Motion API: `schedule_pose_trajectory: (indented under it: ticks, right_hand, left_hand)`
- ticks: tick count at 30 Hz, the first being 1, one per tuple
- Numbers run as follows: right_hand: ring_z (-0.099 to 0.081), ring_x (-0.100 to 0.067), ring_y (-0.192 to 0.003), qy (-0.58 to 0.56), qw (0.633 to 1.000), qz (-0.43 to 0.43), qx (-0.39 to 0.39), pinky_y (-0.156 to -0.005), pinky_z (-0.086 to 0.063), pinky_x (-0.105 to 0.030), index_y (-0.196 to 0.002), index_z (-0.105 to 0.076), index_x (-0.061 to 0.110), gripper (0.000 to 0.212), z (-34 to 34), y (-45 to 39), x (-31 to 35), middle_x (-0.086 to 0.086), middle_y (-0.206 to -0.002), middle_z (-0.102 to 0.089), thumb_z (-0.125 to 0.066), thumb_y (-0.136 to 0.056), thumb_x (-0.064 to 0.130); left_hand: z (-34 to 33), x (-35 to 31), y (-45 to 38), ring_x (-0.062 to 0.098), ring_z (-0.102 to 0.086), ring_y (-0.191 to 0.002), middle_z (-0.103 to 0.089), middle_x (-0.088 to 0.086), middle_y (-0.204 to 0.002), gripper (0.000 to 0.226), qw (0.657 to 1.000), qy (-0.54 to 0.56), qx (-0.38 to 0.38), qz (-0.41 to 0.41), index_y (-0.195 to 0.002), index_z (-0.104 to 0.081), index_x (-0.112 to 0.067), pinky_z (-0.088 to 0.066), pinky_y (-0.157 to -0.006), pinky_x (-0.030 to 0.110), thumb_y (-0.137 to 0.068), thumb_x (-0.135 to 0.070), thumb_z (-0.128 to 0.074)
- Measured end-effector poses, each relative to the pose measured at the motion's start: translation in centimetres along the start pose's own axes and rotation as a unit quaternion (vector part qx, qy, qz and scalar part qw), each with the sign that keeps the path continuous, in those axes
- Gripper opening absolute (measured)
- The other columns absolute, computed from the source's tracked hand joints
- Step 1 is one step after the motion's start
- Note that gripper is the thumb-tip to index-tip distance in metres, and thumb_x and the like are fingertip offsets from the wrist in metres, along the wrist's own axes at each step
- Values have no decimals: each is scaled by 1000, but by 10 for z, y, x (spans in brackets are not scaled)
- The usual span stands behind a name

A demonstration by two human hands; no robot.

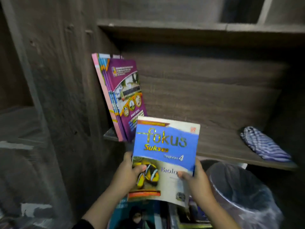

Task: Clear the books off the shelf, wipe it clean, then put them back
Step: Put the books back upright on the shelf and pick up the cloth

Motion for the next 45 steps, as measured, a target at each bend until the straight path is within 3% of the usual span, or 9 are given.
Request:
schedule_pose_trajectory:
  ticks: [5, 10, 18, 23, 32, 35, 39, 42, 45]
  right_hand:
    - [-63, -7, -67, 12, 999, -6, -35, -59, -50, -19, -105, -61, 9, 24, 45, -56, 46, -5, -90, -69, -61, -85, -4]
    - [-67, -25, -82, 111, 991, -60, -44, -72, -54, -36, -89, -67, 3, 5, 62, -106, 48, -9, -87, -71, -64, -86, 6]
    - [-68, -25, -79, 237, 963, -115, -52, -64, -48, -28, -96, -67, 5, 22, 60, -144, 30, -10, -89, -73, -66, -83, 23]
    - [-52, -20, -54, 206, 966, -143, -59, -53, -38, -26, -81, -64, 0, 21, 65, -141, 23, -7, -65, -61, -71, -80, 20]
    - [-70, -33, -83, 100, 982, -158, -9, -65, -47, -31, -96, -68, -6, 35, 59, -126, 35, -18, -89, -73, -62, -88, 28]
    - [-63, -21, -62, 90, 985, -150, 12, -56, -46, -17, -83, -64, 0, 24, 59, -117, 41, -10, -74, -67, -53, -95, 17]
    - [-48, -9, -49, 125, 983, -130, 22, -33, -34, -10, -66, -57, 8, 30, 60, -110, 45, 0, -59, -55, -51, -95, 12]
    - [-50, -10, -50, 147, 980, -129, 30, -42, -38, -17, -78, -64, 2, 22, 60, -109, 46, -2, -61, -58, -53, -95, 13]
    - [-51, -13, -53, 162, 978, -127, 34, -47, -38, -21, -82, -63, 2, 19, 58, -110, 47, -8, -69, -62, -54, -94, 14]
  left_hand:
    - [-19, -75, -40, 23, -66, -92, -71, 4, -100, 19, 1000, -1, -2, -19, -106, -62, -13, -52, -89, 38, -88, -19, -65]
    - [-43, -96, -73, 11, -55, -79, -66, -6, -99, 20, 998, -66, 6, 9, -106, -62, -10, -40, -59, 20, -95, -26, -56]
    - [-42, -86, -101, 24, -49, -111, -56, 5, -119, 35, 981, -186, 7, 58, -113, -62, -22, -43, -90, 33, -90, -47, -54]
    - [-40, -106, -105, 23, -69, -82, -71, 3, -83, 13, 996, 13, 60, 67, -73, -58, -16, -56, -84, 42, -79, -19, -70]
    - [6, -131, -95, 22, -60, -74, -64, 11, -92, 30, 965, 241, -104, -15, -89, -54, -15, -48, -67, 33, -82, 13, -58]
    - [34, -131, -89, 27, -62, -82, -65, 12, -99, 29, 945, 266, -184, -54, -98, -50, -14, -52, -74, 42, -84, 11, -57]
    - [46, -121, -82, 20, -59, -85, -60, 9, -104, 35, 908, 319, -259, -87, -103, -42, -13, -47, -72, 29, -86, 15, -54]
    - [40, -97, -87, 29, -60, -102, -58, 5, -102, 40, 922, 280, -260, -60, -101, -39, -13, -48, -86, 41, -81, 16, -58]
    - [45, -91, -91, 30, -63, -94, -57, -2, -86, 34, 964, 104, -237, -57, -96, -45, -9, -50, -78, 38, -77, 6, -69]
Point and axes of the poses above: each hand's wrist, its own y-axis away from the middle knuckle, its own z-axis out of the back of the hand, x = y × z, the point moved 5 cm from there along -y, towards the middle knuckle
